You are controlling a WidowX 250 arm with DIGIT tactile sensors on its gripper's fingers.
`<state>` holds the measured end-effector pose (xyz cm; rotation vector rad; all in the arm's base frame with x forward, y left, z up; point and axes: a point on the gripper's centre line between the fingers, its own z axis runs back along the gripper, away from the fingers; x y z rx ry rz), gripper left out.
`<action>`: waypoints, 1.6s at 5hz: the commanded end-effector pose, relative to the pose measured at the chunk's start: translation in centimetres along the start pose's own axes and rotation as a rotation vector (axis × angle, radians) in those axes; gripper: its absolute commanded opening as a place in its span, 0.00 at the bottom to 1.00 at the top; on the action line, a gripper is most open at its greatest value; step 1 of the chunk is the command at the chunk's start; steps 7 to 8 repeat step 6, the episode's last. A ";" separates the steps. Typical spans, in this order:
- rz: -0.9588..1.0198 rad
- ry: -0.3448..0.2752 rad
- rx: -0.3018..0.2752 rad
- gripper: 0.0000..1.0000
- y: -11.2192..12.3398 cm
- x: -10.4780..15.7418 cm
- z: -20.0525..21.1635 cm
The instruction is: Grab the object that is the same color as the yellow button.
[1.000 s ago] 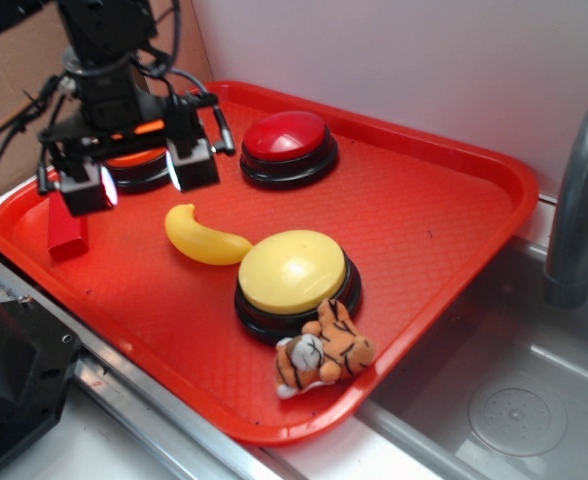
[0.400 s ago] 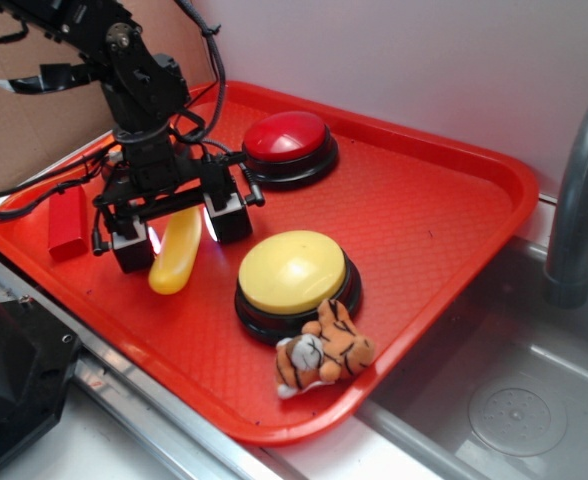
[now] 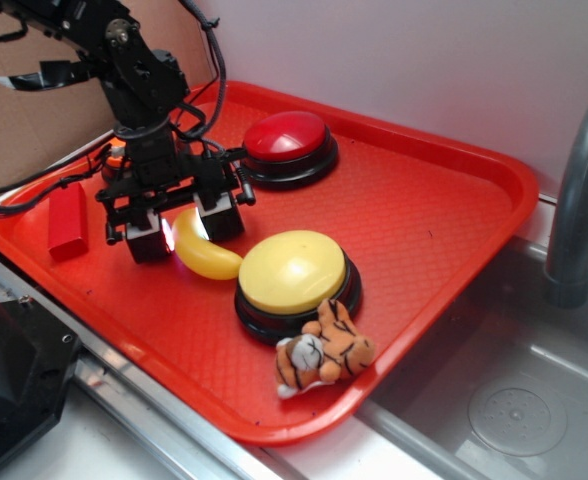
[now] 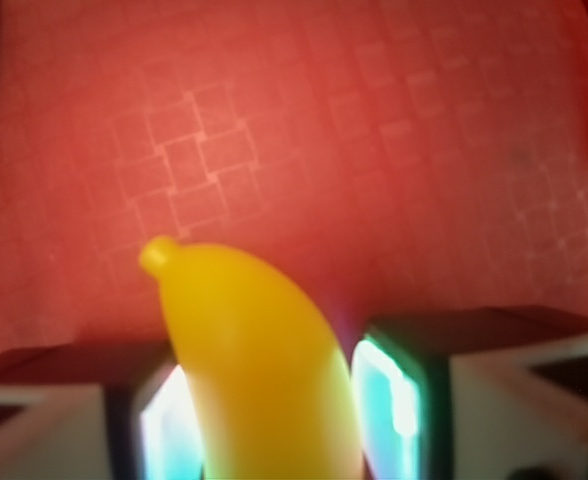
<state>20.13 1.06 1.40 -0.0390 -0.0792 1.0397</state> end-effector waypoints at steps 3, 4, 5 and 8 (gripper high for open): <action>-0.821 -0.063 0.042 0.00 -2.2 2.6 13.7; -0.932 -0.088 0.019 0.00 -1.9 2.3 17.1; -0.949 -0.109 -0.043 0.00 -1.3 2.0 19.3; -0.877 -0.048 -0.023 0.00 -1.1 2.9 19.0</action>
